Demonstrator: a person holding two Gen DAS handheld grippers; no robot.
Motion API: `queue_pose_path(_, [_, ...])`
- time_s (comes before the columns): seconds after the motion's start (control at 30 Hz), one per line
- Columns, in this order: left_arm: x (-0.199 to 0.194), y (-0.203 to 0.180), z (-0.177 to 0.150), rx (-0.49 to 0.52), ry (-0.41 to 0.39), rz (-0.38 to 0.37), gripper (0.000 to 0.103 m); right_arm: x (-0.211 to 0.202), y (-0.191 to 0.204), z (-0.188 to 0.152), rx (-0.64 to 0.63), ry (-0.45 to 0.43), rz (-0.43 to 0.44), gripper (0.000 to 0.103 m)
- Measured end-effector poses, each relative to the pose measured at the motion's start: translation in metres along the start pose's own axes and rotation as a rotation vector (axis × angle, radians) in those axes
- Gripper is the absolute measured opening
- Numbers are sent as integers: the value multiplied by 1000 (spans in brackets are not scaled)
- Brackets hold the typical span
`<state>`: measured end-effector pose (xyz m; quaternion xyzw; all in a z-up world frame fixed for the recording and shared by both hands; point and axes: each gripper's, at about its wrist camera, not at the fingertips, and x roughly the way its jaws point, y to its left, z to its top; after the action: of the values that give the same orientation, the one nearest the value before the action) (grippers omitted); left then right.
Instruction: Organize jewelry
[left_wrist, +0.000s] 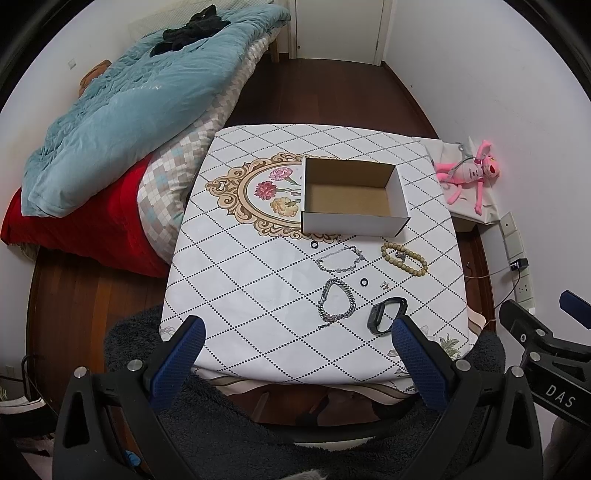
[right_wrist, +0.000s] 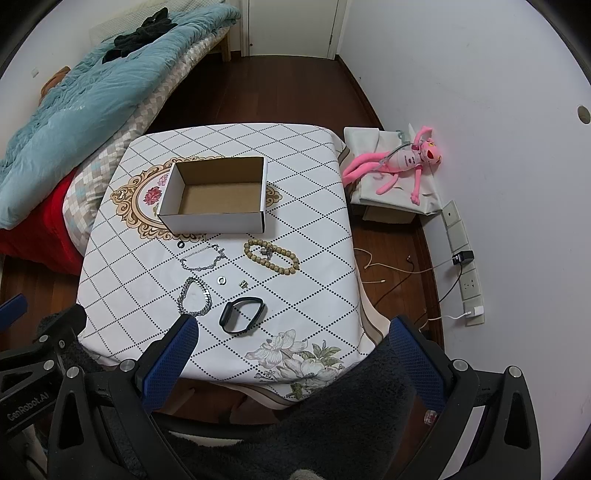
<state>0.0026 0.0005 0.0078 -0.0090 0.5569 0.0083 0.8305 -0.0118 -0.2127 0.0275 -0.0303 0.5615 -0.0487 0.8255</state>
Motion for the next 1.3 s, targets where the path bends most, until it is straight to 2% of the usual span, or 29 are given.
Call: queue_pose_path(1.3, [-6,-7,-1,-4,-8,-8,103,-9,-5,2,10,-14,-3,103])
